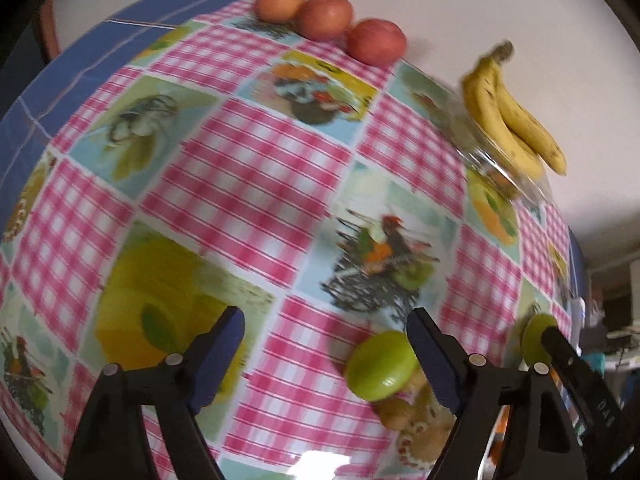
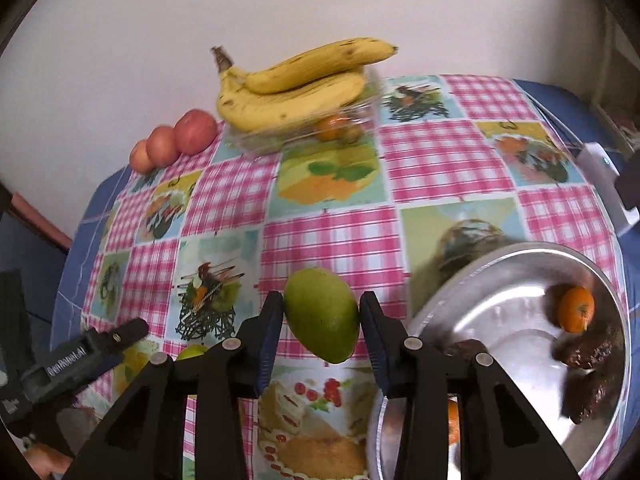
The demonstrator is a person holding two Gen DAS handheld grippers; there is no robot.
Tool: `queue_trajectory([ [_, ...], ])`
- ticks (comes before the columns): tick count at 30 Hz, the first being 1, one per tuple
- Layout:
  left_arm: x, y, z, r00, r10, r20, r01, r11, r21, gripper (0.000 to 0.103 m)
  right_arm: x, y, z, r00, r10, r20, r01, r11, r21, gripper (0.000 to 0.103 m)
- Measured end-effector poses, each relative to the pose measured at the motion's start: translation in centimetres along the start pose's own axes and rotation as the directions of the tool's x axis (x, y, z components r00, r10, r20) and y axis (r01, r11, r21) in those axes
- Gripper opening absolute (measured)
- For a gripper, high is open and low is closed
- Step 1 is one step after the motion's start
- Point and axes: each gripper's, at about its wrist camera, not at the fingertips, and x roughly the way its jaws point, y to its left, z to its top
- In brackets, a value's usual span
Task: Organize fruits
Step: 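Grasp a green lime with the left tool while the right tool holds the mango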
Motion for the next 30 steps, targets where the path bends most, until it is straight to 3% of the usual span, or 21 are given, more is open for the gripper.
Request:
queue_trajectory([
  [6, 0.7, -1.3, -0.7, 0.999, -0.024, -0.042, 0.026, 0.998, 0.048, 0.077, -1.3, -1.7, 0.2, 1.0, -0.003, 0.018, 0.002, 0.999, 0.045, 0.041],
  [16, 1.8, -2.8, -1.6, 0.993, -0.059, -0.105, 0.069, 0.993, 0.096, 0.048, -1.8, -3.0, 0.2, 1.0, -0.007, 0.018, 0.005, 0.997, 0.083, 0.041],
  [23, 1.7, -2.5, -1.5, 0.991, -0.084, -0.104, 0.092, 0.993, 0.074, 0.046, -1.8, -2.8, 0.1, 1.0, 0.001, 0.016, -0.002, 0.997, 0.078, 0.041],
  [30, -0.4, -2.8, -0.8, 0.99, -0.135, -0.051, 0.137, 0.989, 0.05, 0.045, -2.2, -3.3, 0.1, 1.0, 0.0, 0.02, -0.001, 0.996, 0.085, 0.041],
])
